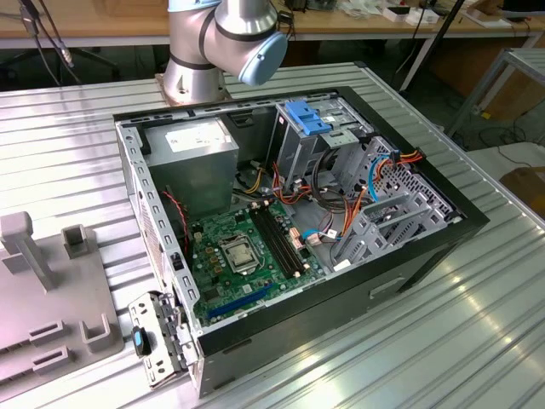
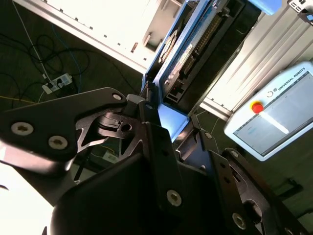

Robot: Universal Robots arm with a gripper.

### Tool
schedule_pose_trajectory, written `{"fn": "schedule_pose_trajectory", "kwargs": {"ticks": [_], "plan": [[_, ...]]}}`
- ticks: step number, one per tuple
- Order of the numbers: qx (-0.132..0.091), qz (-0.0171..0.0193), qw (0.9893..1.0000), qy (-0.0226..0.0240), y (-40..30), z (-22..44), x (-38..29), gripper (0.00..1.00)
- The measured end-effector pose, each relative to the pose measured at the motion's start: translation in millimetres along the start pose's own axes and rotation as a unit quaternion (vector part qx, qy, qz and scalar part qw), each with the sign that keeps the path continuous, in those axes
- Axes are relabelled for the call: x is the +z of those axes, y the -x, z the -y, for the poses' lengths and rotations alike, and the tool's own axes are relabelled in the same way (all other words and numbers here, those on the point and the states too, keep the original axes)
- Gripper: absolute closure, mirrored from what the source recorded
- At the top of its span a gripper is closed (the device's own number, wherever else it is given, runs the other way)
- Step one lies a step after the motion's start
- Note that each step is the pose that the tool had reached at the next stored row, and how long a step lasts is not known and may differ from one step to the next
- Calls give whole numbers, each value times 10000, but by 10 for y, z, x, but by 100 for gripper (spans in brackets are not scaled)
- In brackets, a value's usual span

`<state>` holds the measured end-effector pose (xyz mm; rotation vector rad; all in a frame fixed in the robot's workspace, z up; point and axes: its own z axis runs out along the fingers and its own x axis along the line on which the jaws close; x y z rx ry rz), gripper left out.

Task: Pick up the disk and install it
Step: 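Pick up the disk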

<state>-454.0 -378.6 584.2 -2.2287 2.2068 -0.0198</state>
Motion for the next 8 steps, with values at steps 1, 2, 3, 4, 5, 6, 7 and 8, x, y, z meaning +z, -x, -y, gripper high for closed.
{"fn": "schedule_pose_trajectory", "kwargs": {"ticks": [1,2,3,4,5,6,7,8], "plan": [[0,0,10000,0,0,27,0,63],[0,0,10000,0,0,53,0,63],[0,0,10000,1,0,71,0,63],[0,0,10000,1,-1,89,0,63],[0,0,10000,1,-1,118,1,63],[0,0,10000,0,-1,145,1,63],[0,0,10000,0,-2,176,2,63],[0,0,10000,0,-3,195,2,63]]}}
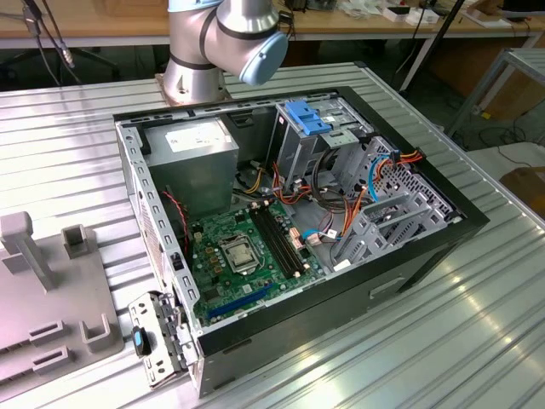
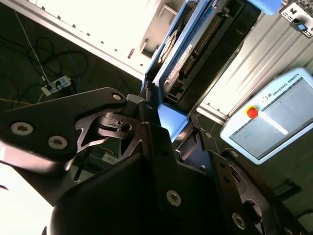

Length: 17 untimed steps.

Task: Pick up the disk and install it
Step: 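Pick up the disk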

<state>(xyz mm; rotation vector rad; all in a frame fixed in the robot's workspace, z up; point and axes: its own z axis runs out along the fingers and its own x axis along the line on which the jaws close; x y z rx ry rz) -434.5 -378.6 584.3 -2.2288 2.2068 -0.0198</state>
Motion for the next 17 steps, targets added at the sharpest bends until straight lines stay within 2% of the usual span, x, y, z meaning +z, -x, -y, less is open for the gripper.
{"fn": "schedule_pose_trajectory", "kwargs": {"ticks": [3,6,10,13,14,16,17], "plan": [[0,0,10000,0,-6,99,3,63],[0,0,10000,0,-18,254,26,63],[0,0,10000,-6,-53,321,87,63],[14,0,10000,-10,-75,376,168,63],[53,0,10000,-10,-77,413,221,63],[81,-1,10000,-9,-77,496,279,63],[81,-1,10000,-9,-78,573,298,63]]}}
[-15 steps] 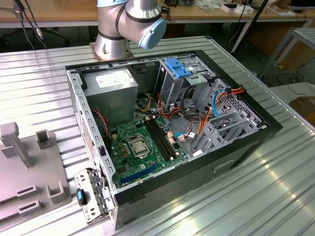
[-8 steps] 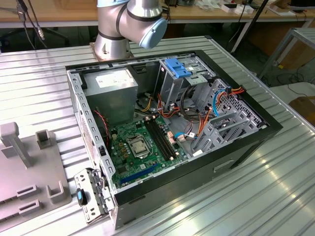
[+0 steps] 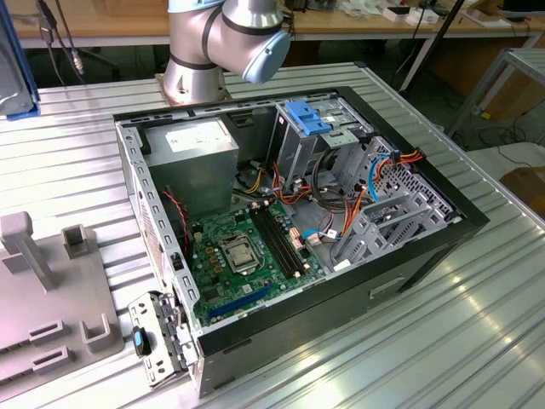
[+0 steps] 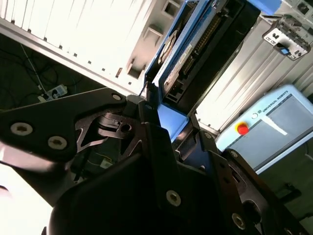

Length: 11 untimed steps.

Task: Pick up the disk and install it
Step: 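Pick up the disk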

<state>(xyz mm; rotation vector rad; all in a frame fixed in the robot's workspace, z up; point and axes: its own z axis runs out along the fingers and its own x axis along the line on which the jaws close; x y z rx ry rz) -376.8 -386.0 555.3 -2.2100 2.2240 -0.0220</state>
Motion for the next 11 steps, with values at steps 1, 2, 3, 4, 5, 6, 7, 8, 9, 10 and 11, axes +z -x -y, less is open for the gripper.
{"fn": "schedule_pose_trajectory", "kwargs": {"ticks": [1,2,3,4,5,6,7,8,9,10,11], "plan": [[0,1,10000,-1,0,76,17,63],[0,0,10000,-1,1,147,32,63],[1,0,10000,-1,2,190,42,63],[1,0,10000,-1,2,235,51,63],[2,0,10000,-1,2,284,61,63],[3,0,10000,-1,3,324,67,63],[6,0,10000,-1,3,402,77,63],[8,0,10000,-1,4,470,85,63],[9,0,10000,-1,4,505,89,63],[9,0,10000,-1,4,548,94,63],[9,0,10000,-1,4,611,99,63]]}}
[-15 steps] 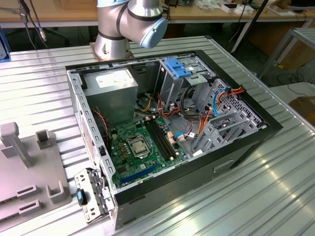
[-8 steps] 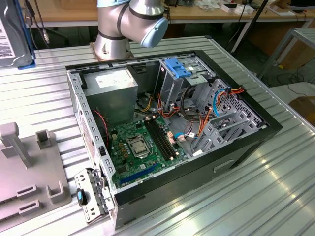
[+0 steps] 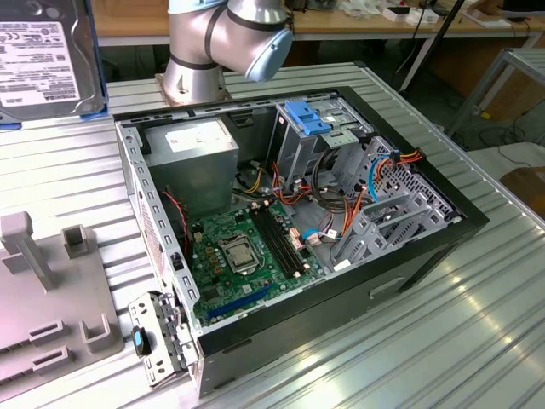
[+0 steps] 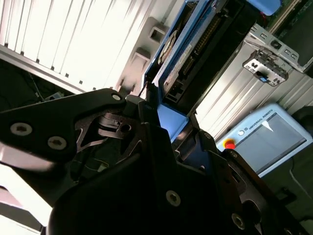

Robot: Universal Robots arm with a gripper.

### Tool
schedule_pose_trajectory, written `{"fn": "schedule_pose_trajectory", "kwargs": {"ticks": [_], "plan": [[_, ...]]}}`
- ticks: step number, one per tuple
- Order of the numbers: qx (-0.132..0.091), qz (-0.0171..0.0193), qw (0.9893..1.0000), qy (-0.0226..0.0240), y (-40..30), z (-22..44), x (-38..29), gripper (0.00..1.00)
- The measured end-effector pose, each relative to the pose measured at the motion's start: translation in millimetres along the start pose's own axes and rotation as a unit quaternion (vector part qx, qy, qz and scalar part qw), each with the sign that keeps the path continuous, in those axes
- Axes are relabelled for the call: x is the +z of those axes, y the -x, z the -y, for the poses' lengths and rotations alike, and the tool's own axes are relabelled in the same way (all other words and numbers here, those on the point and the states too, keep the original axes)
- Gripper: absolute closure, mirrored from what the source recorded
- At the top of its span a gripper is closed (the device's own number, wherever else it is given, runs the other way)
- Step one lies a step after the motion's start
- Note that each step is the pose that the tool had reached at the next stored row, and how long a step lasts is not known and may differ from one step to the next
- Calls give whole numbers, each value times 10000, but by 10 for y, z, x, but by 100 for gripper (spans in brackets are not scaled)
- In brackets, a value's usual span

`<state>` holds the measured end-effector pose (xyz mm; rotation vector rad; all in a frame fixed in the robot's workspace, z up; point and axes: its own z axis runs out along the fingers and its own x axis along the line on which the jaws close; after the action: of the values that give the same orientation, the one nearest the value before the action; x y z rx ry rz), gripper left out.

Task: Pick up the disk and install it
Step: 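Pick up the disk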

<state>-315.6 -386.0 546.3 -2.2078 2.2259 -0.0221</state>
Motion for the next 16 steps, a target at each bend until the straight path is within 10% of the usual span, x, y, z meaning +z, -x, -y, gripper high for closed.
{"fn": "schedule_pose_trajectory", "kwargs": {"ticks": [16], "plan": [[1,0,10000,15,12,1016,107,63]]}}
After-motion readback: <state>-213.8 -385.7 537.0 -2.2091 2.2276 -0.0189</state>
